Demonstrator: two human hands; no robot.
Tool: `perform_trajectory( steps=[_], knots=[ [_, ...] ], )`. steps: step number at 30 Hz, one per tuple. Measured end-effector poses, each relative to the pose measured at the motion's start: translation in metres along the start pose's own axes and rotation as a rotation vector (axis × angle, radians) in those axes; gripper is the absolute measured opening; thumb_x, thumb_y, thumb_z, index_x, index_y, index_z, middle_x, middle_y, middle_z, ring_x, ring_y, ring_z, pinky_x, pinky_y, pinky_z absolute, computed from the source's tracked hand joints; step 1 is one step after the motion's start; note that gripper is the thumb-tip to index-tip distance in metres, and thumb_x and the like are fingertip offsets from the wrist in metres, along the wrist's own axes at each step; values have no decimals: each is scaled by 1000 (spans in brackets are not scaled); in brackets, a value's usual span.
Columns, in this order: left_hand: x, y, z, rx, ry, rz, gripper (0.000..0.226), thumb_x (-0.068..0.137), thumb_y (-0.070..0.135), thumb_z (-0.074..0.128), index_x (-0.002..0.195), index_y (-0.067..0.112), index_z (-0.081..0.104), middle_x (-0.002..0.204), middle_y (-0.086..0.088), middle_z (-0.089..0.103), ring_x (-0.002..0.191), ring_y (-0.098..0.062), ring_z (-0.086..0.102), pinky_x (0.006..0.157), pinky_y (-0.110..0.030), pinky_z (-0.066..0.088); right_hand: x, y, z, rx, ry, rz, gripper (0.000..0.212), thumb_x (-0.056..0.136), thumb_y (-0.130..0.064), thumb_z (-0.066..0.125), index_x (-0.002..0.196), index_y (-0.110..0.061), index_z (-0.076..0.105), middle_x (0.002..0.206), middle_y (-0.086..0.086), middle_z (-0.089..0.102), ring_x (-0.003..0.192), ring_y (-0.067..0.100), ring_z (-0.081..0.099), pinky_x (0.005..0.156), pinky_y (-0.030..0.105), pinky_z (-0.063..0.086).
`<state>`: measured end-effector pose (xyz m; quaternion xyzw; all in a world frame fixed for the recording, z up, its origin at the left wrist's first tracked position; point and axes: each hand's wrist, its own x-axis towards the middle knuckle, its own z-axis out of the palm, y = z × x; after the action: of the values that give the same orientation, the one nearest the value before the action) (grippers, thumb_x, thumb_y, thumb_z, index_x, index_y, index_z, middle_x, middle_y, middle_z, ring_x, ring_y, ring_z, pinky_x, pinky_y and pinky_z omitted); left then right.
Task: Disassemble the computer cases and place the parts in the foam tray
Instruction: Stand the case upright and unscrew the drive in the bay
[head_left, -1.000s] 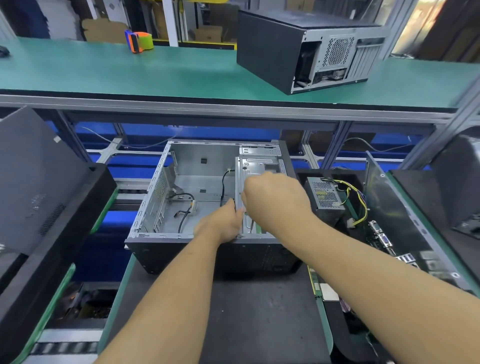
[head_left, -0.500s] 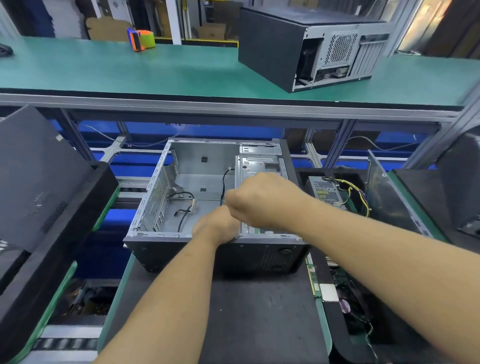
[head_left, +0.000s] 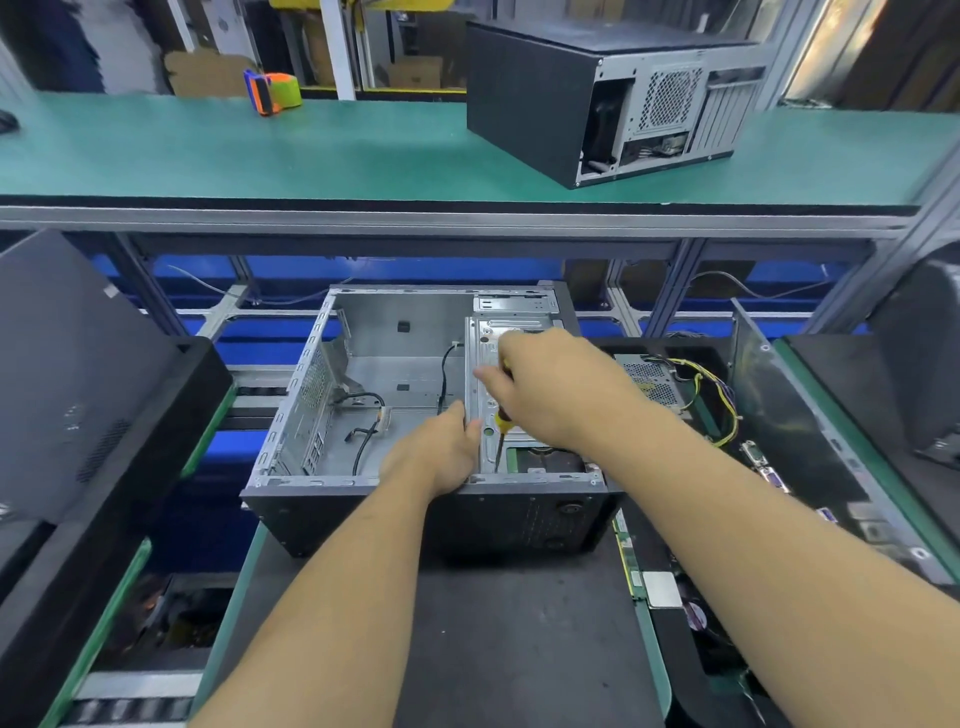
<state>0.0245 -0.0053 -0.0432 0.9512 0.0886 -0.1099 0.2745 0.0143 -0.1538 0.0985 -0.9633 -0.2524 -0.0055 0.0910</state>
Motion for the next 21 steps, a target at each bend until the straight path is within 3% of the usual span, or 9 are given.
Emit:
perform_trajectory(
  steps=[2,5,10,14,16,18,21],
  knots=[
    [0,0,1,10,11,-3,37,108,46,26,124,23,50,118,-2,66,102,-27,59,92,-46,49,3,1,-3,-95,4,66,46,106,-49,32,71,-20,36,68,-1,38,66,24,45,55,33,31],
    [2,-1,2,10,11,-13,33,107,45,27,115,24,51,112,-3,66,98,-26,60,92,-47,50,3,0,-5,-92,-20,-3,44,107,-41,35,69,-19,33,67,0,38,59,21,43,51,31,29],
    [1,0,-2,38,-9,-18,40,107,35,29,131,12,51,122,-13,65,110,-34,60,96,-48,49,-2,-3,-9,-15,-210,-219,24,105,-37,41,90,-18,44,75,1,50,68,21,49,58,33,35],
    [0,0,0,20,3,-16,35,106,42,26,117,22,52,116,-5,65,103,-31,59,95,-48,49,2,-2,-19,-44,-265,-180,13,100,-28,43,96,-18,51,82,-1,53,71,16,49,58,32,35],
    [-1,0,0,-5,8,-26,33,106,44,25,114,26,51,113,-2,66,100,-29,59,95,-49,49,3,0,-18,-45,-264,-110,17,100,-35,47,102,-18,51,80,-5,46,71,17,50,58,32,37],
    [0,0,1,6,2,-28,33,107,45,25,113,24,50,112,-3,66,101,-28,59,95,-49,49,3,1,-15,-73,-239,-65,29,102,-44,46,95,-17,51,77,-3,44,70,19,51,63,34,42],
    [0,0,1,8,-4,-28,36,107,46,25,117,22,50,113,-4,65,103,-29,60,96,-50,49,6,3,-11,-102,-202,-66,36,103,-42,46,75,-20,44,74,0,46,63,16,47,56,32,39]
  ],
)
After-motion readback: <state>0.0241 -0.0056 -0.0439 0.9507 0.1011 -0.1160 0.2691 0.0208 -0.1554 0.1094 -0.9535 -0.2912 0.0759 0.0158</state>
